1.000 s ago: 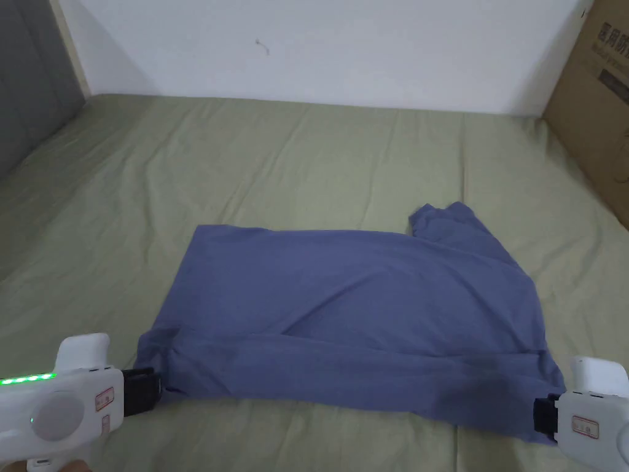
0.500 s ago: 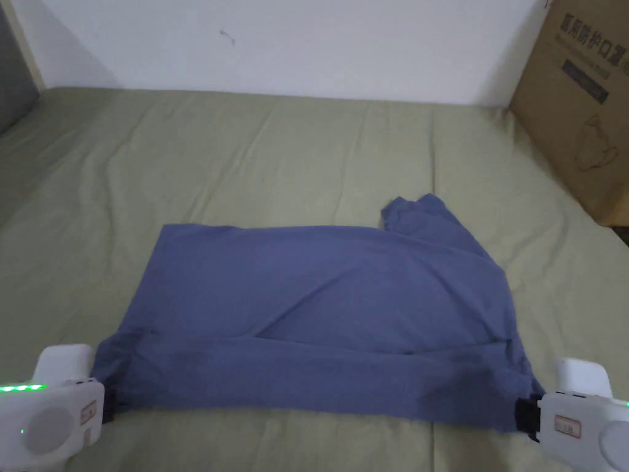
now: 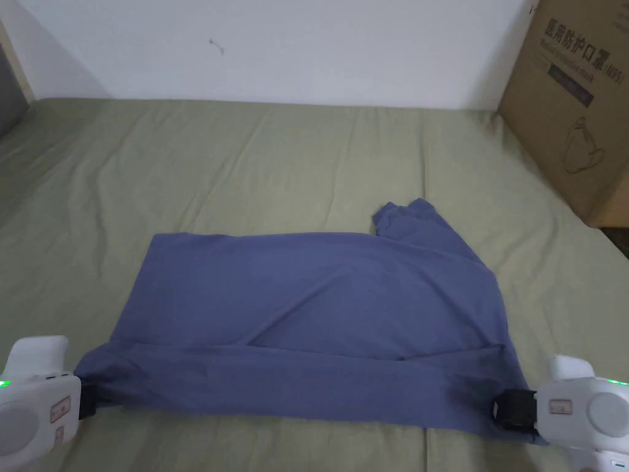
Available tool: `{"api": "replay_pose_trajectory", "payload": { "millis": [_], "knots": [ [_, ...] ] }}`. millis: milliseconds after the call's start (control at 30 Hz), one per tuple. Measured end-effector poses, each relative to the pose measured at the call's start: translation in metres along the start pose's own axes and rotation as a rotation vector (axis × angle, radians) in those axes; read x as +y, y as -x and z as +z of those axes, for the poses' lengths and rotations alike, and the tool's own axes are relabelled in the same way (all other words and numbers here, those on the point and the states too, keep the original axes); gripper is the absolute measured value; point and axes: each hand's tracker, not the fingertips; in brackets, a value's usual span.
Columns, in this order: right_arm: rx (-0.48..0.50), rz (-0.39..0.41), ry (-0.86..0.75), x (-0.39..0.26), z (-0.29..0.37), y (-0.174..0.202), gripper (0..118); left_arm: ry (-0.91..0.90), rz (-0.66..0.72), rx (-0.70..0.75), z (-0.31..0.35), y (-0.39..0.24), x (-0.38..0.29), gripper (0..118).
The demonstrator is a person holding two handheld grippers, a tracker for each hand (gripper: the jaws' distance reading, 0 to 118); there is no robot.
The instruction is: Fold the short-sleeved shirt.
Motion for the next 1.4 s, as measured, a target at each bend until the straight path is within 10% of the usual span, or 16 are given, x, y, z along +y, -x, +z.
{"api": "replay_pose_trajectory", "payload": {
  "millis": [100, 1000, 1067, 1133, 1200, 1400],
  "knots": [
    [-0.025, 0.030, -0.029, 0.000, 0.010, 0.012, 6, 0.011, 0.012, -0.004, -0.003, 0.001, -0.001, 3],
    [-0.002, 0.045, 0.051, -0.093, 0.063, -0.024, 6, 0.140, -0.062, -0.028, 0.034, 0.027, -0.086, 3],
    [-0.005, 0.022, 0.033, -0.092, 0.062, -0.024, 24, 0.142, -0.063, -0.031, 0.032, 0.027, -0.086, 7],
    [-0.024, 0.046, 0.030, -0.085, 0.061, -0.021, 82, 0.109, -0.060, -0.021, 0.032, 0.027, -0.085, 47],
    [-0.061, 0.083, 0.019, -0.081, 0.065, -0.020, 88, 0.124, -0.044, -0.003, 0.032, 0.030, -0.079, 85],
    [-0.055, 0.089, -0.089, -0.039, 0.099, -0.002, 86, -0.012, 0.019, -0.057, 0.058, 0.025, -0.042, 85]
  ]
}}
